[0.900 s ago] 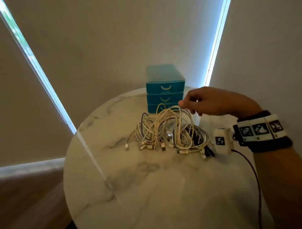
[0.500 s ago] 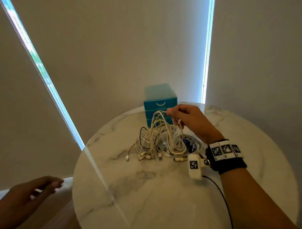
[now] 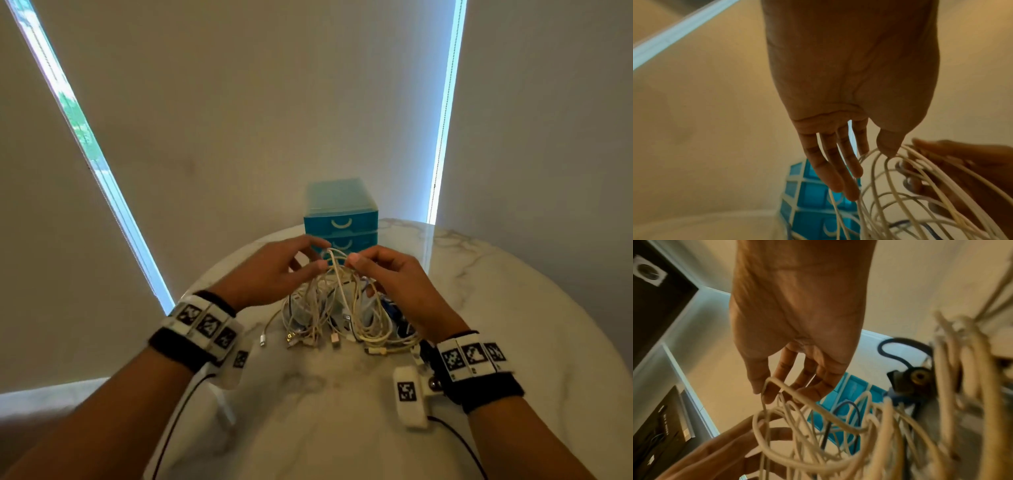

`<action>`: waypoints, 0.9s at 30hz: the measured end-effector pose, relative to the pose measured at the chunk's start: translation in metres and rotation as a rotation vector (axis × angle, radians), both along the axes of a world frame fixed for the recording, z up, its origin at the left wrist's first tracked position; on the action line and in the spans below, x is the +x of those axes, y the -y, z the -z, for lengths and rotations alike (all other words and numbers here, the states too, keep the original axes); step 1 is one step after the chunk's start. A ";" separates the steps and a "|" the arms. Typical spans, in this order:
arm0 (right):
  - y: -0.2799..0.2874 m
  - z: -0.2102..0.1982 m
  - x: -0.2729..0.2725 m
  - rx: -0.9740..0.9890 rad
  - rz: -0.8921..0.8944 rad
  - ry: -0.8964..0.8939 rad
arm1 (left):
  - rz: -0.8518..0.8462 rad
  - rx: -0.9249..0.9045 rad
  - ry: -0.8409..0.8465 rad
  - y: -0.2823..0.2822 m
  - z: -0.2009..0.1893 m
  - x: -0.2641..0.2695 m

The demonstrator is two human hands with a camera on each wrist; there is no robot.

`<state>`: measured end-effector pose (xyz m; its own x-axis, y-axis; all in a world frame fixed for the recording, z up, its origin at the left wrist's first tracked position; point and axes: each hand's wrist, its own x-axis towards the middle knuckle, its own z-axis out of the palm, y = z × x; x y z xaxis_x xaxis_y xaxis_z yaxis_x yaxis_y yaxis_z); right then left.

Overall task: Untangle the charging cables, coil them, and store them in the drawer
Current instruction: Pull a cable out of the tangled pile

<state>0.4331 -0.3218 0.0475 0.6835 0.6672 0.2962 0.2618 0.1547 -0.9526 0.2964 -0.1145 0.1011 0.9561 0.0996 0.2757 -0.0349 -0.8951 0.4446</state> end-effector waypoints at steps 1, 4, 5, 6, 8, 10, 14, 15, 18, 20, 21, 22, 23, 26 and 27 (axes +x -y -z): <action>0.003 -0.002 0.001 -0.028 0.015 0.066 | 0.016 -0.017 -0.002 0.004 0.006 0.006; 0.008 -0.003 0.009 -0.189 0.200 0.335 | -0.024 -0.105 0.055 0.001 0.020 0.021; 0.009 -0.002 0.013 -0.207 0.305 0.376 | -0.046 -0.114 0.084 -0.004 0.022 0.026; 0.010 -0.003 0.017 -0.193 0.398 0.382 | -0.067 -0.119 0.118 -0.011 0.023 0.032; 0.013 -0.007 0.019 -0.129 0.510 0.311 | -0.079 -0.158 0.179 -0.020 0.022 0.044; 0.016 -0.011 0.018 -0.107 0.457 0.225 | 0.010 -0.309 0.234 -0.018 0.015 0.052; 0.009 -0.019 0.005 -0.109 0.294 0.238 | 0.367 -0.618 0.271 0.010 0.002 0.062; 0.009 -0.021 0.002 -0.065 0.328 0.246 | 0.428 -0.677 0.225 0.019 0.004 0.064; 0.011 -0.029 -0.003 0.127 0.505 0.269 | 0.404 -0.753 0.134 0.032 0.017 0.068; 0.011 -0.033 -0.008 0.204 0.579 0.268 | 0.374 -0.708 0.102 0.030 0.027 0.069; 0.009 -0.032 -0.010 0.212 0.572 0.248 | 0.364 -0.634 0.105 0.027 0.031 0.070; 0.006 -0.030 -0.012 0.194 0.541 0.219 | 0.351 -0.560 0.127 0.024 0.035 0.069; 0.002 -0.026 -0.013 0.161 0.492 0.182 | 0.333 -0.518 0.166 0.021 0.039 0.068; 0.000 -0.013 -0.009 0.006 0.317 0.082 | 0.212 -0.646 0.344 0.010 0.042 0.065; 0.001 -0.009 -0.007 -0.065 0.233 0.087 | 0.160 -0.739 0.416 0.003 0.042 0.064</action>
